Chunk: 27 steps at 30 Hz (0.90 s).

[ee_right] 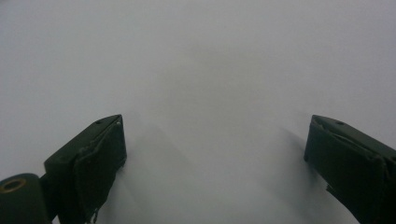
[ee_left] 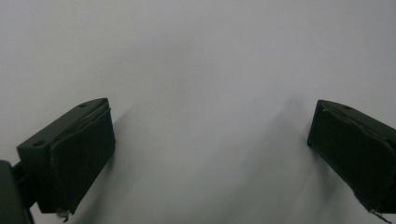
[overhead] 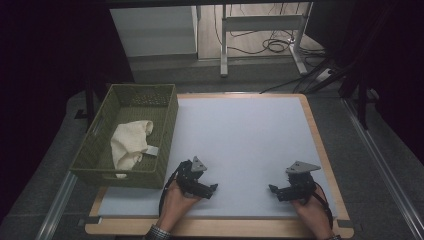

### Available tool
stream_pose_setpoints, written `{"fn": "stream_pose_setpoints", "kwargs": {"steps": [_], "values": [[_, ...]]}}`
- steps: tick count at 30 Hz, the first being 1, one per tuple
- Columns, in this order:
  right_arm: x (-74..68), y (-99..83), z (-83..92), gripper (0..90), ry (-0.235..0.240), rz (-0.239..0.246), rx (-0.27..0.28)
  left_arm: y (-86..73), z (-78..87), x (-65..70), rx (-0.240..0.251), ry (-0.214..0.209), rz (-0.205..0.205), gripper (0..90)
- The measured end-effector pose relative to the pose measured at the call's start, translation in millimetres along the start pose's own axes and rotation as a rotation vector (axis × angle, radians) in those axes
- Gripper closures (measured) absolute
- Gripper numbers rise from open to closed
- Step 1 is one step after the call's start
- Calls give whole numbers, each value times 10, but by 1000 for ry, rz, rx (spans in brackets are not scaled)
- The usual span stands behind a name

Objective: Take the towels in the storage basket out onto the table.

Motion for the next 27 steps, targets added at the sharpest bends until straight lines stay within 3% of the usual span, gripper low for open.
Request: {"fn": "stream_pose_setpoints", "kwargs": {"steps": [15, 19, 27], "values": [[-1, 0, 1, 57, 0, 0, 0, 63, 12, 23, -24, -4, 6, 28], [-1, 0, 1, 57, 0, 0, 0, 161, 52, 26, -27, 16, -7, 34], [0, -1, 1, 57, 0, 0, 0, 323, 111, 22, -31, 13, -8, 51]]}}
Point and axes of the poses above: each handheld gripper's, and its own axes: z roughly backward along the jaws, y roughly out of its top, x roughly to its right, the point moved 6 cm from there along -z, roughly forward along the jaws, and after that the axes turned 15 degrees about z, right-handed, at the moved point
